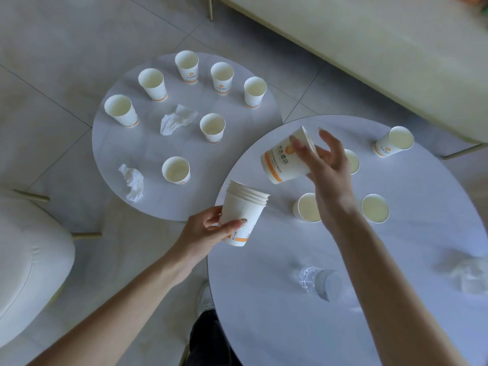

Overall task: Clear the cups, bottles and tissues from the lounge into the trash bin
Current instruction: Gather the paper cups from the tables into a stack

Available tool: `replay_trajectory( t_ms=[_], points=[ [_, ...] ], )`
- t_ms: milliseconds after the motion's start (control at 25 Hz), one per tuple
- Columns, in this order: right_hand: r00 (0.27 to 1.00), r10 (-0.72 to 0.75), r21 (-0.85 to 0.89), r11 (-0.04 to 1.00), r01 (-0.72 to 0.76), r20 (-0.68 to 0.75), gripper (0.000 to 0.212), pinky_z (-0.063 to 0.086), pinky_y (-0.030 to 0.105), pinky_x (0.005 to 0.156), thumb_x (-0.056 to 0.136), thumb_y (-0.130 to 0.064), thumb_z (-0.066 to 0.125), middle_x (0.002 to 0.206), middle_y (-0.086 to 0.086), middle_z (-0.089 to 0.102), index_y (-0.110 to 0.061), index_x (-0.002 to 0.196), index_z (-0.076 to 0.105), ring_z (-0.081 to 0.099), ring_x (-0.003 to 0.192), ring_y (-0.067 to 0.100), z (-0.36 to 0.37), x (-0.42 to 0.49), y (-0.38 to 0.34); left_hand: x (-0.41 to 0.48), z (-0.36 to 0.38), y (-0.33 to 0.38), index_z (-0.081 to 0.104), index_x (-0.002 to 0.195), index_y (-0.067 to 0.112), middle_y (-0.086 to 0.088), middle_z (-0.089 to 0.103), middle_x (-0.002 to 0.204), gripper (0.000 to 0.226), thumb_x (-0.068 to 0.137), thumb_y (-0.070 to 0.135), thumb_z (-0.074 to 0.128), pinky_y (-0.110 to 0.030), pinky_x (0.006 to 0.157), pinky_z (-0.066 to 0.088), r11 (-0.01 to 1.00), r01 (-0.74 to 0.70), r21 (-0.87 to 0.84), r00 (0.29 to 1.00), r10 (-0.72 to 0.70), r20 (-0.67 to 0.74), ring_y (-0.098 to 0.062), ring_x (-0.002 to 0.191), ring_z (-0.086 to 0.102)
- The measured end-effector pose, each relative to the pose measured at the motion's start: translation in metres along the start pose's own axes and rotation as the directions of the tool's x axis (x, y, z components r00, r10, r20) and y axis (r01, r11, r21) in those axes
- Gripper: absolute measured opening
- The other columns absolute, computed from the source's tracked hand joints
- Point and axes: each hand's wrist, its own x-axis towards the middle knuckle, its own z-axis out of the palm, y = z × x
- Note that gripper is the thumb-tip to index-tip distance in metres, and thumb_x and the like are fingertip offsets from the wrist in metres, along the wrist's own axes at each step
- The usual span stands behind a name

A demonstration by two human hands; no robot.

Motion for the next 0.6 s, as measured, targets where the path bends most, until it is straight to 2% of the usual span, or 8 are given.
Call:
replay_trajectory(
  t_ms=[120,240,480,600],
  points=[
    [0.993,0.023,-0.067,0.998,-0.015,0.120,0.087,0.045,0.024,0.084,0.062,-0.044,0.078,0.125,0.004,0.061,-0.027,0.138,0.041,0.061,0.108,0.014,0.006,-0.001,-0.006,-0.001,0.009,0.006,0.069,0.104,0.016,0.003,0.074,0.098,0.025,0.081,0.011,0.075,-0.007,0.062,0.049,0.999,-0.034,-0.004,0.999,0.034,0.020,0.006,0.075,0.069],
    [0.984,0.053,-0.139,0.990,-0.030,0.169,0.081,0.043,0.017,0.073,0.069,-0.030,0.084,0.121,0.000,0.058,-0.028,0.138,0.042,0.060,0.100,0.008,0.003,-0.002,0.000,0.000,0.015,0.011,0.069,0.104,0.017,0.004,0.074,0.099,0.027,0.079,0.010,0.076,-0.008,0.065,0.051,0.999,-0.046,-0.010,0.998,0.047,0.039,0.004,0.078,0.071],
    [0.941,0.164,-0.188,0.976,-0.111,0.297,0.086,0.044,0.026,0.083,0.067,-0.027,0.086,0.116,-0.002,0.062,-0.030,0.139,0.039,0.060,0.109,0.014,-0.002,-0.005,0.017,0.003,0.027,0.016,0.069,0.107,0.019,0.011,0.074,0.098,0.032,0.077,0.013,0.077,-0.007,0.064,0.049,0.999,-0.047,0.019,0.997,0.046,0.059,0.005,0.080,0.070],
    [0.918,0.218,-0.169,0.971,-0.169,0.333,0.092,0.044,0.030,0.090,0.058,-0.039,0.080,0.120,-0.007,0.062,-0.031,0.139,0.038,0.061,0.109,0.011,-0.005,-0.004,0.022,0.005,0.035,0.019,0.069,0.104,0.023,0.015,0.074,0.091,0.029,0.077,0.013,0.077,-0.008,0.063,0.049,0.999,-0.044,0.008,0.997,0.043,0.063,0.006,0.078,0.070]
  ],
)
